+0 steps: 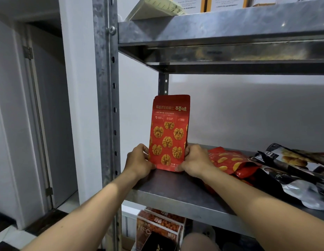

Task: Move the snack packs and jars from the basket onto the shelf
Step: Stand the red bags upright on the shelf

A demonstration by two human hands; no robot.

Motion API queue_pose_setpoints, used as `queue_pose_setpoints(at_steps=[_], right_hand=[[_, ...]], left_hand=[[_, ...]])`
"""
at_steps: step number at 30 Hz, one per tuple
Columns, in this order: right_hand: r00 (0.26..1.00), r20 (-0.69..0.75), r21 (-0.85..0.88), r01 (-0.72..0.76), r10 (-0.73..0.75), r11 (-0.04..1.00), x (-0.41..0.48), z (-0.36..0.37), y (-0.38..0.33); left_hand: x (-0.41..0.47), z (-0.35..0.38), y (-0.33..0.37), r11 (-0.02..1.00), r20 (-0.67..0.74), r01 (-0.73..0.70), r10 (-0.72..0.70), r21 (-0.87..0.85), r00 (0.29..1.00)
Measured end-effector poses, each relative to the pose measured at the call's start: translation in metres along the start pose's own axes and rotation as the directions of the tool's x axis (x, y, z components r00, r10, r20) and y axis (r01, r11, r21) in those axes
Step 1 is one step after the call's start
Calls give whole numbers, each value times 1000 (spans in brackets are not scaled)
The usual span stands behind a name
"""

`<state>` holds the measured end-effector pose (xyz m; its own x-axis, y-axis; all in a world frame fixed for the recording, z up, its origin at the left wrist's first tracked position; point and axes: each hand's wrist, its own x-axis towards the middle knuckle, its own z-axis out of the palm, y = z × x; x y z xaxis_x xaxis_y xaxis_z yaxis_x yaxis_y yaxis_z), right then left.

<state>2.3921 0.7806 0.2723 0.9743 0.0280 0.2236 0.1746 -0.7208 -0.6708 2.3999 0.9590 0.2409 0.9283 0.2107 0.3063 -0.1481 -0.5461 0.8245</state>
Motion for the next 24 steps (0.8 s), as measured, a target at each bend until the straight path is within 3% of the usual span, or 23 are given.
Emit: queue_pose_setpoints(at_steps=[7, 18, 21, 24], right_hand=[[994, -58, 268, -73, 92, 961, -4, -20, -3], [988, -144, -16, -55, 52, 998, -2, -29, 5], [981, -191, -61, -51, 38, 997, 0, -43, 8], [969, -241, -69, -71, 52, 995, -1, -62, 14]], left_hand=[[-4, 2, 8, 998, -4, 21, -21, -59, 1000], [4, 8, 21, 999, -76, 36, -33, 39, 997], [1, 7, 30, 969, -206, -50, 102, 240, 973], [-8, 10, 51, 894, -314, -196, 336, 403, 888]])
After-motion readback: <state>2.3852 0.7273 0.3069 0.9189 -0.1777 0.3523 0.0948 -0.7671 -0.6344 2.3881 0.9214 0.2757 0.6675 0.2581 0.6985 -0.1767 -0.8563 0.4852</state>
